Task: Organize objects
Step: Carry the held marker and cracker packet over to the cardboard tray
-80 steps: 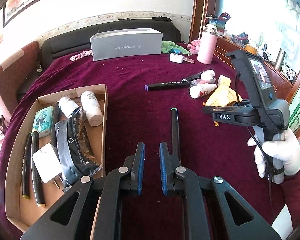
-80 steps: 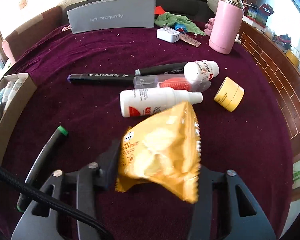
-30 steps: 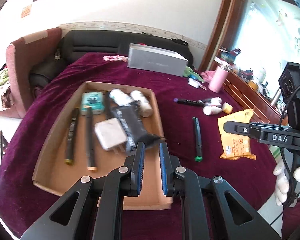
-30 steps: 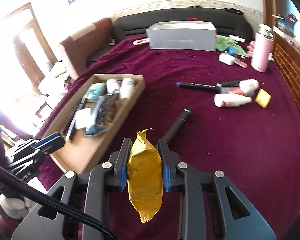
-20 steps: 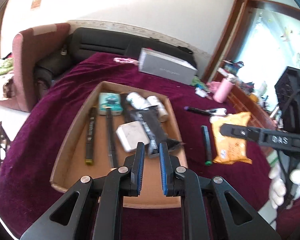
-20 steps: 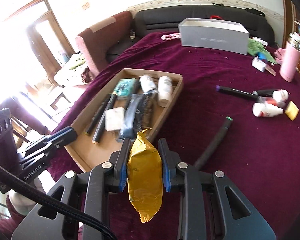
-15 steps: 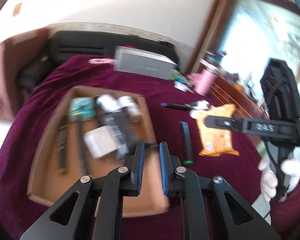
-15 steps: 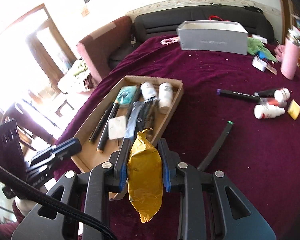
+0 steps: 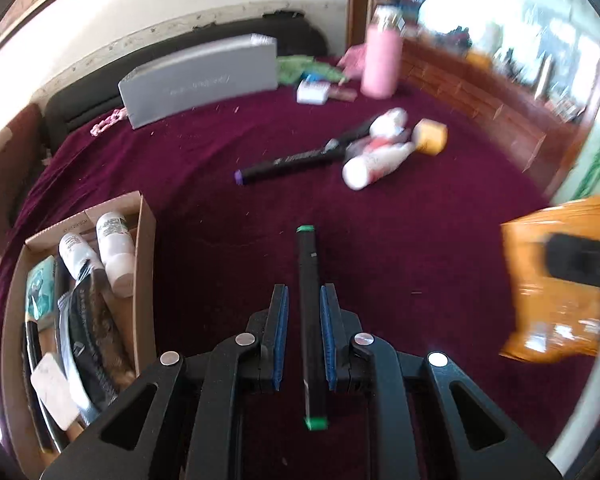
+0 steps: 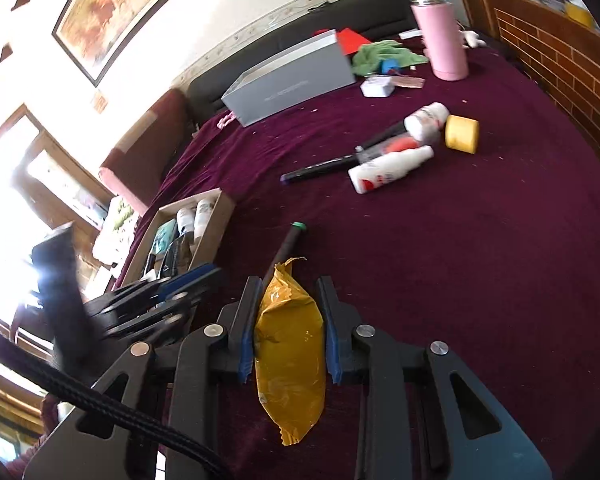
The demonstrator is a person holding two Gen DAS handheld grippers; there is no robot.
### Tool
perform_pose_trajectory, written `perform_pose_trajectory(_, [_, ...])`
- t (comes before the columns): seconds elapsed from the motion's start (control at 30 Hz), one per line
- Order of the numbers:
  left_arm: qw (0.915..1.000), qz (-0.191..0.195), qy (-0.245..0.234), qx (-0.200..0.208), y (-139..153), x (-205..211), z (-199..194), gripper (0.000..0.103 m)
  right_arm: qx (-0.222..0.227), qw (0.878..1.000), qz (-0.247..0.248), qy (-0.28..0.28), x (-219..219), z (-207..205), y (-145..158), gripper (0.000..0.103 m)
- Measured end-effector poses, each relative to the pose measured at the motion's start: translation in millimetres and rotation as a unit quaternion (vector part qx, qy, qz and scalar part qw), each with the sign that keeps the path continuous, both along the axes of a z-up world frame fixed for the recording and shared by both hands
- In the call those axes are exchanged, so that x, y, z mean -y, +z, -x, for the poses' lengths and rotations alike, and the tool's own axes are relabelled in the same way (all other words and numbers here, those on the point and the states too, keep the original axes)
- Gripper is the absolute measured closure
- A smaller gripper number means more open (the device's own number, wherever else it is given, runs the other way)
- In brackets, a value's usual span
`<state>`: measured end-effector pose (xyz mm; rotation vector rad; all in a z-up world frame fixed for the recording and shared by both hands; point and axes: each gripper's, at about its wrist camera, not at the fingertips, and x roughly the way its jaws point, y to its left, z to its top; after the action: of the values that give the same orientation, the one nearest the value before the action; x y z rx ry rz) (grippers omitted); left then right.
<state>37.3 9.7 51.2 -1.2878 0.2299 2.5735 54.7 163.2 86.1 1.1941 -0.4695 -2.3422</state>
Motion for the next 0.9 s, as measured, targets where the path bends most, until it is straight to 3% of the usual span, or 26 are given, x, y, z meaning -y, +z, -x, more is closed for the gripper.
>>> perform_pose_trajectory(0.1, [0.9998, 0.007, 0.009, 0.017, -16.4, -2.5, 10.5, 0.09, 0.002, 1.0, 0.012, -0.001, -7.9, 1.5, -5.0, 0.078])
perform_pose_trajectory(0.23, [0.9991, 0.026, 0.001, 0.035, -32.1, -12.6, 11.2, 0.081, 0.006, 1.0, 0.029, 0.005, -13.8, 3.6, -13.3, 0.078])
perform_pose_trajectory(0.33, [0.9993, 0.034, 0.002, 0.012, -29.8, -15.4, 8.0, 0.074, 0.01, 0.999, 0.04, 0.01, -16.9, 4.7, -19.8, 0.078])
perform_pose_trajectory(0.4, [0.9996, 0.022, 0.004, 0.017, -28.8, -12.4, 9.6, 0.074, 0.013, 0.999, 0.048, 0.012, -17.5, 6.5, -23.6, 0.078])
perform_pose_trajectory(0.5, [0.9996, -0.004, 0.0, 0.028, -26.8, -6.8, 6.7, 0.092, 0.017, 0.998, 0.053, 0.014, -17.7, 7.3, -28.0, 0.078])
perform_pose_trajectory(0.9, [0.9964, -0.084, 0.005, 0.006, 1.8, 28.2, -29.0, 0.092, 0.03, 0.997, 0.063, 0.03, -7.2, 7.4, -34.4, 0.078])
